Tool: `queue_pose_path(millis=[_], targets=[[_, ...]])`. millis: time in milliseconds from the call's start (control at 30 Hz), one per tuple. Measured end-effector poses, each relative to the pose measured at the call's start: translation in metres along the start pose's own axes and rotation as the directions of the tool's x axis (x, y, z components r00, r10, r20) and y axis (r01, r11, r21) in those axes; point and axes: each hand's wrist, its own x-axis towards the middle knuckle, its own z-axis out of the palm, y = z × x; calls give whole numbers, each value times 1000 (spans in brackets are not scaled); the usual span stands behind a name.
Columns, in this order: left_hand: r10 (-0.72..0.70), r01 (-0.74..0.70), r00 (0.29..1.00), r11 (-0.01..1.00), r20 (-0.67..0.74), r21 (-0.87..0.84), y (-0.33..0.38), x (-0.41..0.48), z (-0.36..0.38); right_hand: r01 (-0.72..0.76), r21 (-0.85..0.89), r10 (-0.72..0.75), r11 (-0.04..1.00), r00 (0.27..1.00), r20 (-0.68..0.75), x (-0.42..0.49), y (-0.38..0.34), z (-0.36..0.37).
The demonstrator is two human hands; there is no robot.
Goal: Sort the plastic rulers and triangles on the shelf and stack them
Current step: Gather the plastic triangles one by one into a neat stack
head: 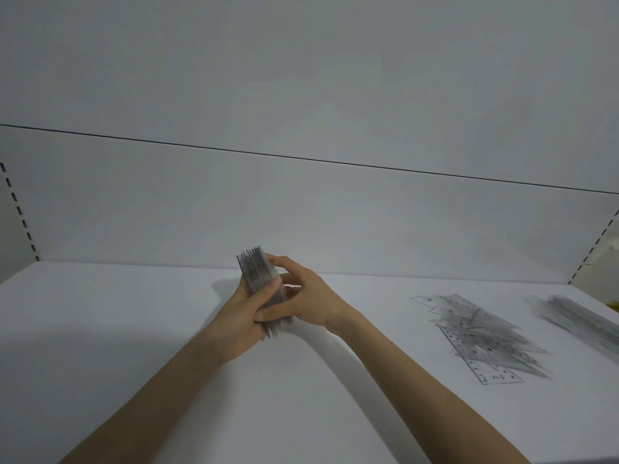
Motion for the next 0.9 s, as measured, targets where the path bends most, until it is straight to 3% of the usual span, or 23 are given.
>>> queue_pose_path(millis=[267, 500, 733, 900], targets=[[-6, 6, 1000, 995, -2, 100, -11, 1, 2, 64, -85, -65, 994, 998, -14, -11, 3, -1], [68, -84, 993, 983, 100, 165, -2, 6, 15, 164, -141, -187, 976, 966, -177, -19, -7, -5], [100, -139, 980, 963, 173, 231, 23, 9, 21, 251, -188, -286, 950, 937, -198, -18, -28, -15], [-1, -51, 987, 945, 160, 322, 26, -3, 14, 221, -288, -272, 932, 951, -148, -19, -31, -20]])
